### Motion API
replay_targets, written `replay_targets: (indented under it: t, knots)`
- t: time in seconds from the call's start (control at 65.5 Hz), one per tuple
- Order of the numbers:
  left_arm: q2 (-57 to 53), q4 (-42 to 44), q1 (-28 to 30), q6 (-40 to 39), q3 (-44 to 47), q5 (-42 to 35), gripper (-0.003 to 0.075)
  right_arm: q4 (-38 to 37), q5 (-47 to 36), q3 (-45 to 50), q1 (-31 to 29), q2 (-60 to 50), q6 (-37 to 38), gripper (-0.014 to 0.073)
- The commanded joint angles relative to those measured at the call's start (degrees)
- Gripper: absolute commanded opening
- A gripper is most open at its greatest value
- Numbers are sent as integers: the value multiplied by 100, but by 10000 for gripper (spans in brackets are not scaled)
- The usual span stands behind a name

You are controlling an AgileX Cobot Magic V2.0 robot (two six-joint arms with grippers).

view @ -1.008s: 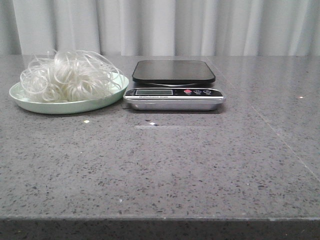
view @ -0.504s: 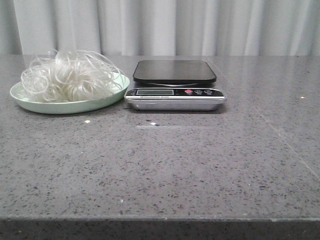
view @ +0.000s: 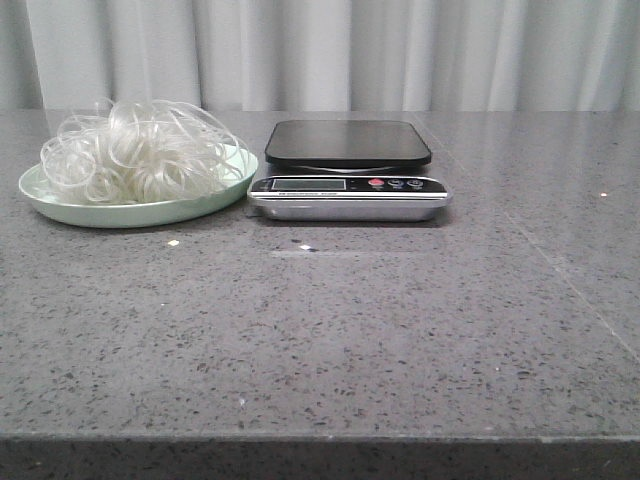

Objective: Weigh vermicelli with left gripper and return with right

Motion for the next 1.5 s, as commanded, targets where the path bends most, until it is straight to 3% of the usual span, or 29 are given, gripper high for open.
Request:
replay_targets:
  t: [0.0, 0.214, 0.443, 0.595, 0.779, 1.359, 1.481]
  knots:
    - [82, -57, 4, 0, -146, -458, 134, -61, -454, -128, -24, 35, -49, 159]
    - [57, 351, 300, 28, 130, -470, 134, -61, -454, -128, -24, 35, -49, 159]
    - [-224, 360, 1936, 56, 988, -927, 134, -61, -454, -128, -24, 35, -49, 159]
    - [-592, 360, 2560, -40, 1552, -1201, 134, -61, -454, -128, -24, 35, -49, 159]
    - [-640, 444, 2588, -589, 2178, -2102, 134, -61, -454, -128, -24, 35, -49, 159]
    - [-640, 775, 2577, -818, 2155, -2070, 134, -61, -454, -128, -24, 35, -49, 159]
    - [-640, 1253, 2577, -818, 2155, -2070, 134, -61, -454, -128, -24, 35, -49, 159]
